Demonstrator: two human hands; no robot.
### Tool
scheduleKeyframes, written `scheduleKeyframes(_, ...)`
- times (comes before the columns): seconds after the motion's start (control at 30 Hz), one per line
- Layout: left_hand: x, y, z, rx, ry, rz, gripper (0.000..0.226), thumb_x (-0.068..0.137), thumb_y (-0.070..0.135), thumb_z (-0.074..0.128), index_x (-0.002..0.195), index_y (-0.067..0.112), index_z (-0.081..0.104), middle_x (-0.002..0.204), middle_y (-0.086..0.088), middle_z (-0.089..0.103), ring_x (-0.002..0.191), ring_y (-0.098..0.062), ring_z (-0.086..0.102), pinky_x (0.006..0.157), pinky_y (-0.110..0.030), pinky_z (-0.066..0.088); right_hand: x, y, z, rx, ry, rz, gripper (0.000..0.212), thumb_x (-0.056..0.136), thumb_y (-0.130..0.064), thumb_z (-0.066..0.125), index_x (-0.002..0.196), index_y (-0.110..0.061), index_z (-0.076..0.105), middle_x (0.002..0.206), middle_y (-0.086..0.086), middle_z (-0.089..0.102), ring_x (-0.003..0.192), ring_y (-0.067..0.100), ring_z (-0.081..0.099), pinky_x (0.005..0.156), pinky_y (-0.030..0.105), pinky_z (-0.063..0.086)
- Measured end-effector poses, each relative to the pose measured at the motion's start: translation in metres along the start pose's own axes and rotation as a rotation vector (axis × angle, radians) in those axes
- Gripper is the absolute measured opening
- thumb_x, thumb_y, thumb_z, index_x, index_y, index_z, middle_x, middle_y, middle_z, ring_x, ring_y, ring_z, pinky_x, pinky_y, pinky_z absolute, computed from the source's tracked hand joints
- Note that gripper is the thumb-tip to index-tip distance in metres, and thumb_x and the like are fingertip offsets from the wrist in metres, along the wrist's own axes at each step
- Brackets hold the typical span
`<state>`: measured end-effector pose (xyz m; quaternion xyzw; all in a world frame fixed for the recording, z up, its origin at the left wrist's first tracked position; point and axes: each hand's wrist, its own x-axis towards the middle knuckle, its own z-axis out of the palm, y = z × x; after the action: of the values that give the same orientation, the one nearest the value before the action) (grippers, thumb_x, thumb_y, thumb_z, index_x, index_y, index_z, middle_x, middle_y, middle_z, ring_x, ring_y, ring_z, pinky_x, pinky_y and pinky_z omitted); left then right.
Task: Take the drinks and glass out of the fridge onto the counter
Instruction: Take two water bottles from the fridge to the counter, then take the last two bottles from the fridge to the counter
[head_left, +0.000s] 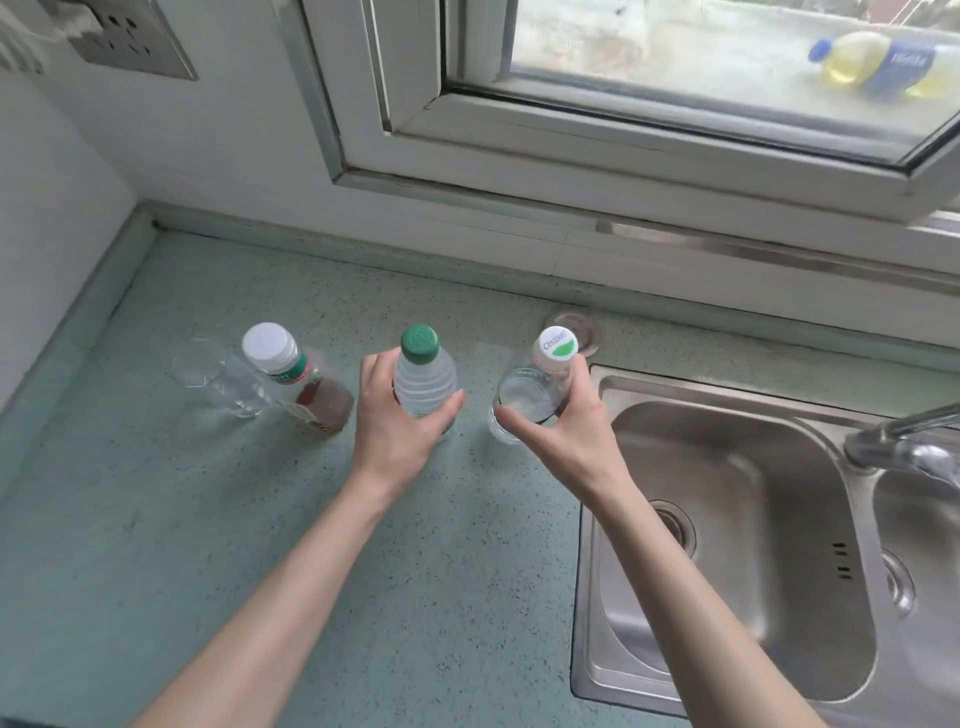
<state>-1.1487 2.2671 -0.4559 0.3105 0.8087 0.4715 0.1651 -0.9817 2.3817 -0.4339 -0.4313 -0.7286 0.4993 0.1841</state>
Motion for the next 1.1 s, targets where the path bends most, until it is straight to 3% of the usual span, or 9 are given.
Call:
scheduleKeyframes(0.23, 0.004, -0.008, 0.004, -0.033, 0.011, -0.001, 0.056, 0.078, 0.021, 0.095, 0.123, 0.013, 0.061, 0.113, 0.002, 0.052, 0.111, -0.025, 0.06, 0.103, -0.043, 0.052, 0.007, 0.009, 0.015, -0.007, -0.013, 0.01, 0.061, 0.081, -0.028, 0.091, 0.13, -0.029, 0.055, 0.115, -0.011, 0.075, 0.105, 0.007, 0.073, 0.095, 0.028, 0.057)
scheduleKeyframes(0.4, 0.005, -0.016, 0.005, -0.07, 0.009, -0.003, 0.067, 0.076, 0.025, 0.095, 0.128, 0.019, 0.053, 0.121, -0.006, 0.061, 0.113, -0.029, 0.062, 0.101, -0.052, 0.053, 0.008, 0.013, 0.022, 0.011, -0.019, 0.017, 0.06, 0.082, -0.029, 0.092, 0.129, -0.029, 0.054, 0.112, -0.012, 0.075, 0.099, 0.0, 0.072, 0.088, 0.018, 0.054)
scheduleKeyframes(0.57, 0.003, -0.014, 0.001, -0.081, -0.01, 0.008, 0.073, 0.075, 0.022, 0.097, 0.132, 0.019, 0.051, 0.124, -0.004, 0.059, 0.114, -0.024, 0.063, 0.103, -0.047, 0.053, 0.008, 0.016, 0.032, 0.031, -0.044, 0.014, 0.066, 0.08, -0.041, 0.092, 0.132, -0.031, 0.052, 0.121, -0.009, 0.074, 0.112, 0.012, 0.072, 0.103, 0.045, 0.057)
scheduleKeyframes(0.67, 0.002, -0.012, -0.006, -0.131, -0.032, 0.017, 0.081, 0.074, 0.03, 0.098, 0.138, 0.026, 0.049, 0.131, 0.001, 0.062, 0.123, -0.02, 0.063, 0.109, -0.043, 0.051, 0.004, 0.008, 0.032, 0.066, -0.05, 0.004, 0.08, 0.079, -0.043, 0.093, 0.144, -0.035, 0.046, 0.133, -0.01, 0.07, 0.125, 0.012, 0.067, 0.112, 0.049, 0.052)
scheduleKeyframes(0.77, 0.002, -0.001, -0.02, -0.203, -0.047, 0.014, 0.091, 0.071, 0.042, 0.098, 0.146, 0.025, 0.049, 0.14, 0.007, 0.061, 0.136, -0.007, 0.057, 0.119, -0.031, 0.043, -0.004, -0.009, 0.022, 0.118, -0.048, -0.022, 0.099, 0.08, -0.04, 0.095, 0.16, -0.041, 0.035, 0.151, -0.019, 0.057, 0.145, -0.002, 0.05, 0.126, 0.037, 0.038)
scheduleKeyframes(0.83, -0.002, 0.013, -0.033, -0.257, -0.06, 0.039, 0.092, 0.073, 0.055, 0.091, 0.149, 0.027, 0.047, 0.146, 0.008, 0.059, 0.142, -0.004, 0.052, 0.122, -0.031, 0.038, -0.012, -0.027, 0.01, 0.165, -0.028, -0.063, 0.106, 0.081, -0.035, 0.095, 0.163, -0.046, 0.029, 0.156, -0.026, 0.05, 0.149, -0.012, 0.04, 0.128, 0.03, 0.029)
scheduleKeyframes(0.9, -0.006, 0.027, -0.049, -0.297, -0.078, 0.083, 0.088, 0.08, 0.063, 0.078, 0.153, 0.027, 0.045, 0.15, 0.009, 0.058, 0.146, -0.005, 0.05, 0.125, -0.035, 0.035, -0.021, -0.047, -0.003, 0.186, -0.008, -0.117, 0.106, 0.082, -0.036, 0.094, 0.163, -0.051, 0.027, 0.162, -0.023, 0.048, 0.152, -0.009, 0.038, 0.127, 0.029, 0.026)
scheduleKeyframes(1.0, -0.013, 0.049, -0.069, -0.344, -0.103, 0.151, 0.075, 0.093, 0.068, 0.057, 0.154, 0.025, 0.046, 0.154, 0.01, 0.056, 0.15, -0.005, 0.046, 0.128, -0.038, 0.032, -0.037, -0.077, -0.02, 0.248, 0.04, -0.178, 0.088, 0.091, -0.048, 0.082, 0.162, -0.053, 0.03, 0.163, -0.023, 0.048, 0.153, -0.003, 0.041, 0.125, 0.029, 0.03)
scheduleKeyframes(1.1, -0.02, 0.071, -0.084, -0.352, -0.07, 0.201, 0.083, 0.096, 0.084, 0.036, 0.154, 0.025, 0.047, 0.157, 0.009, 0.055, 0.149, 0.0, 0.045, 0.123, -0.019, 0.031, -0.054, -0.106, -0.029, 0.314, 0.145, -0.234, 0.062, 0.106, -0.049, 0.049, 0.165, -0.035, 0.036, 0.163, -0.014, 0.051, 0.15, -0.007, 0.044, 0.116, 0.011, 0.035)
